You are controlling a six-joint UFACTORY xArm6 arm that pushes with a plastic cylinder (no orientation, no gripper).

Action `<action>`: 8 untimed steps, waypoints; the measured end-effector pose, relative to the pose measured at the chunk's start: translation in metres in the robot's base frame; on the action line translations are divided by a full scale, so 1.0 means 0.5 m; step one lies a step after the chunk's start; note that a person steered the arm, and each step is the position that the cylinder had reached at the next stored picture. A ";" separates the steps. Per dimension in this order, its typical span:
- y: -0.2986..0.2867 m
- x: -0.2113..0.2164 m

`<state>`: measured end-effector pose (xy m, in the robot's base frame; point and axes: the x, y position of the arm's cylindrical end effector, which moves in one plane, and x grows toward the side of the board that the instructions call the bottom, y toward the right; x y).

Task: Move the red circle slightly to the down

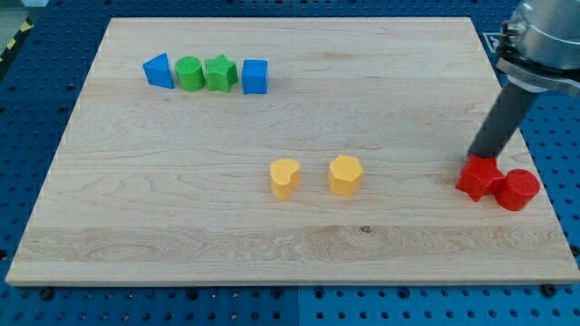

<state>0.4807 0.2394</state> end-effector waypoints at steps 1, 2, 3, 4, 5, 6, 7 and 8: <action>0.057 0.043; 0.105 0.090; 0.113 0.127; 0.113 0.102; 0.099 0.081; 0.099 0.124; 0.099 0.155; 0.098 0.155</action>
<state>0.5584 0.2886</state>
